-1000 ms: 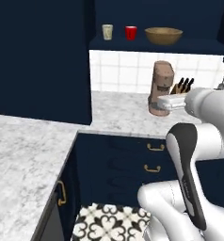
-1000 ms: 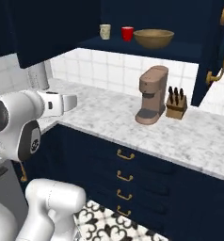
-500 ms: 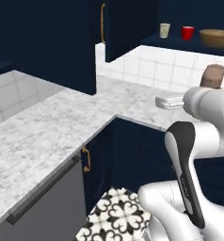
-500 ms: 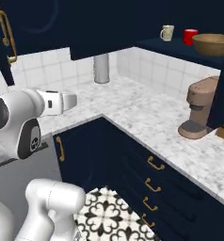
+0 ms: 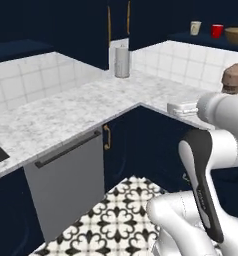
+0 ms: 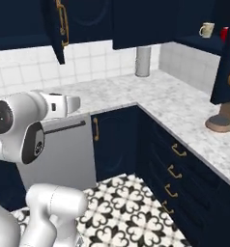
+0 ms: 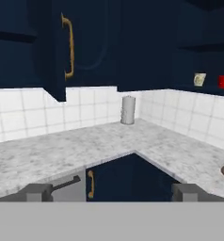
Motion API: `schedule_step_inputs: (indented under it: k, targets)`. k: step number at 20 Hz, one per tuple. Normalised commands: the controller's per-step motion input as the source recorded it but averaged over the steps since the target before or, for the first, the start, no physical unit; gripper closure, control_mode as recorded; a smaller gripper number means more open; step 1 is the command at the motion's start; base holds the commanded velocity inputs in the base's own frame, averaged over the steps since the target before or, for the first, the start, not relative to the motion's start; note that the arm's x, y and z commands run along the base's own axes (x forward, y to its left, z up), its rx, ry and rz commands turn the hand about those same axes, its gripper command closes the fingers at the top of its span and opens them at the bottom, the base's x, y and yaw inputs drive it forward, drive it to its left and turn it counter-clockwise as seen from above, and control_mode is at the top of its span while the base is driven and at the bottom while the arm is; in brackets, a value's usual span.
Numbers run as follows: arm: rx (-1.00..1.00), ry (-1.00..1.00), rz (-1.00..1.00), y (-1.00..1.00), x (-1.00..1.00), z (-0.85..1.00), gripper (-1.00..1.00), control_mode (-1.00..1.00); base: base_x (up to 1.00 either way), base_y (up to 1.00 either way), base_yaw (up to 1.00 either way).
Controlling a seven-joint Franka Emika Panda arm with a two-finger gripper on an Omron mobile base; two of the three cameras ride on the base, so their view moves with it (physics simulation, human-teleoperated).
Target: Gather all objects into one cabinet and sort the glasses and bowls to opposite sides.
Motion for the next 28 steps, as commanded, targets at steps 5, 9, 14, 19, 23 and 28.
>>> schedule_step_inputs:
  k: [5, 9, 14, 19, 23, 28]
  targets:
    - [0.0, 0.0, 0.0, 0.0, 0.0, 0.0, -1.0, 1.0, -0.57, 0.71, 0.34]
    - [0.0, 0.0, 0.0, 0.0, 0.0, 0.0, -1.0, 1.0, -0.15, 0.82, 0.4]
    - [0.0, 0.0, 0.0, 0.0, 0.0, 0.0, -1.0, 1.0, 0.69, 0.16, 0.5]
    - [0.0, 0.0, 0.0, 0.0, 0.0, 0.0, -1.0, 1.0, 0.91, 0.11, 0.59]
    - [0.0, 0.0, 0.0, 0.0, 0.0, 0.0, -1.0, 1.0, 0.8, -0.16, 0.29]
    - [0.0, 0.0, 0.0, 0.0, 0.0, 0.0, -1.0, 1.0, 0.71, -0.15, 0.11]
